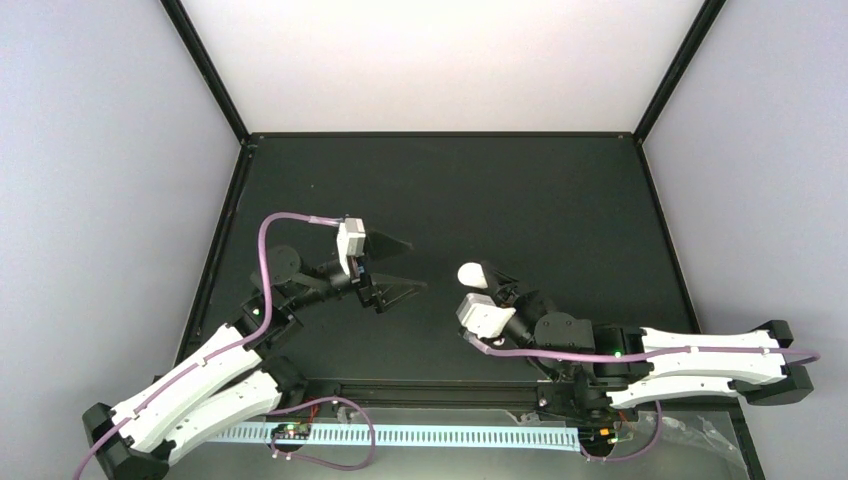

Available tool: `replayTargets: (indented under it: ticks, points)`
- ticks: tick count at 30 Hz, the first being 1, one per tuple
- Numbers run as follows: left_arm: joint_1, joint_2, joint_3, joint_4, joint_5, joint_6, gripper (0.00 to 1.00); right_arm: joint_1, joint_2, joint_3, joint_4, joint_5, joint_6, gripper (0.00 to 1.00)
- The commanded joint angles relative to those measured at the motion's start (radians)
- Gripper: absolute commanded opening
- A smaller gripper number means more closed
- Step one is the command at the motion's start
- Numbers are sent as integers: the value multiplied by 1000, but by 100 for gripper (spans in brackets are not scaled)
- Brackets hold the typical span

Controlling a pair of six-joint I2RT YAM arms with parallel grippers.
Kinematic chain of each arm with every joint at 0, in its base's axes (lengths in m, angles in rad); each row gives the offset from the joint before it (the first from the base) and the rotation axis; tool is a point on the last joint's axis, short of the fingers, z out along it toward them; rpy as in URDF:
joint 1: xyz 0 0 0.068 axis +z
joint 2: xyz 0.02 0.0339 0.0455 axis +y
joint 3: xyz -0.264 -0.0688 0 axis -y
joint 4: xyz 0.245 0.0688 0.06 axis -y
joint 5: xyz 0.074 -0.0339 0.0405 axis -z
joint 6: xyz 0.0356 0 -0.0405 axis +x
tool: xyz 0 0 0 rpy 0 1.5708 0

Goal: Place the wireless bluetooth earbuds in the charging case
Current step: Pick up the charging case at the center of the board.

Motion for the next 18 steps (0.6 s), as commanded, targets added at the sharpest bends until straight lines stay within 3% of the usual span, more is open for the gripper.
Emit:
replayTargets:
  ticks: [1, 4, 8, 11, 18]
  points:
    - [-9, 5, 27, 29, 16, 2, 99, 5, 5, 38, 5, 12, 81, 24]
    - [-9, -10, 32, -4, -16, 29, 99, -90, 36, 93, -74, -93, 267, 25]
    - [-8, -82, 23, -103, -176, 64, 99, -374, 140, 172, -223, -328, 583, 25]
    - [-7, -157, -24, -132, -300, 75, 99, -538, 253, 156, -213, -501, 788, 25]
    - [-7, -286, -90, -233, -460, 60, 99, -632, 579, 150, -51, -633, 1128, 25]
